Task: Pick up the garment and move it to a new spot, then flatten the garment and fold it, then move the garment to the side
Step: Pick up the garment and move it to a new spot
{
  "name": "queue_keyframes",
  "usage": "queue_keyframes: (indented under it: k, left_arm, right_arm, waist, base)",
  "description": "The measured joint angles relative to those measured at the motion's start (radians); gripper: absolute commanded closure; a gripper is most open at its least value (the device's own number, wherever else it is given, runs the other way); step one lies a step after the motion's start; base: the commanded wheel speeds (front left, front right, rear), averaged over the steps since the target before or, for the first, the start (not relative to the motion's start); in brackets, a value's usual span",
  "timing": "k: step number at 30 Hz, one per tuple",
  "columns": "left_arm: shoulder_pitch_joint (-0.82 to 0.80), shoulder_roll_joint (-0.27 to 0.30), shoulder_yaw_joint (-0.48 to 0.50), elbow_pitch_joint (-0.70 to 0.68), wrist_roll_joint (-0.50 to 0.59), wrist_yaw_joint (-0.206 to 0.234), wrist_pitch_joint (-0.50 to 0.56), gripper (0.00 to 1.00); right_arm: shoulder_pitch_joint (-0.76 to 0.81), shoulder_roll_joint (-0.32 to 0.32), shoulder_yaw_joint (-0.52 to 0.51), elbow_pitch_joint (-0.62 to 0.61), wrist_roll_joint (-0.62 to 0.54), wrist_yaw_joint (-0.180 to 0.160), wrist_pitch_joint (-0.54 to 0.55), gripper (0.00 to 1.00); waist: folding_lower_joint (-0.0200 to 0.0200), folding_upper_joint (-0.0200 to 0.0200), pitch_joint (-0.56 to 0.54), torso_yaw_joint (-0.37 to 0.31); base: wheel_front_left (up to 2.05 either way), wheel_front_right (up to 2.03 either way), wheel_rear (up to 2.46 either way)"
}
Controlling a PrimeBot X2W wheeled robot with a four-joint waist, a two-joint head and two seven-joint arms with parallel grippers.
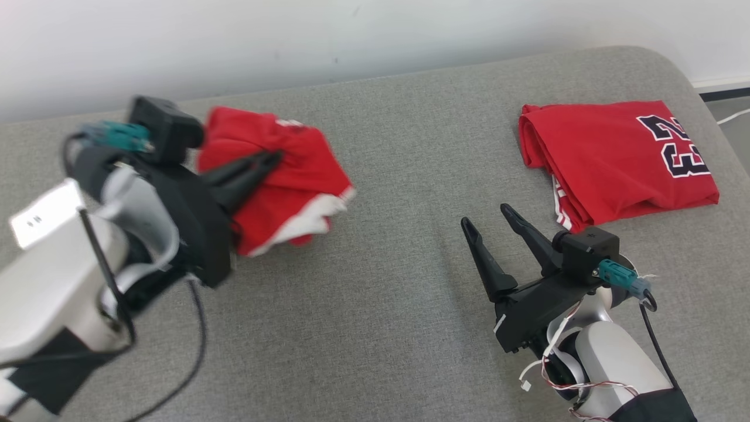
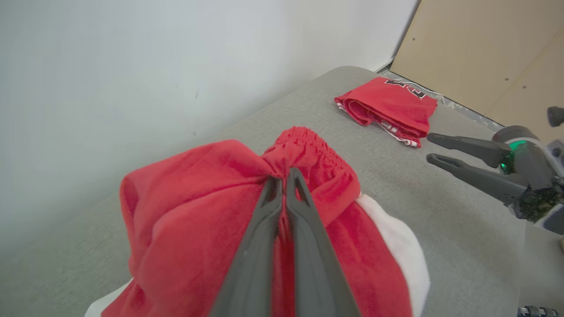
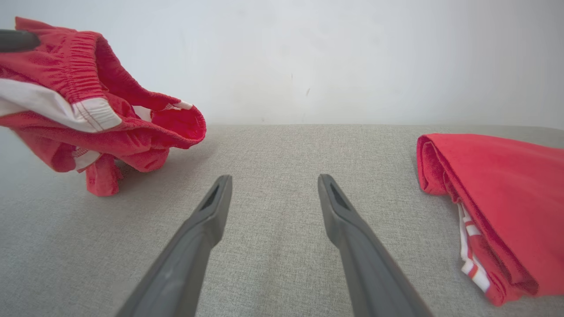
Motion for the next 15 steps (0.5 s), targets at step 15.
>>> queue_keyframes:
  k: [15]
  left_arm:
    - [0.147, -0.234, -0.118, 0.115, 0.012, 0.017, -0.131, 1.00]
  right_arm:
    - [0.005, 0.007, -0.017, 0.017, 0.001, 0.000, -0.010, 0.00]
  waist:
    - [0.0000, 0.0000, -0.020, -0.004]
  base:
    - [0.00, 0.00, 0.00]
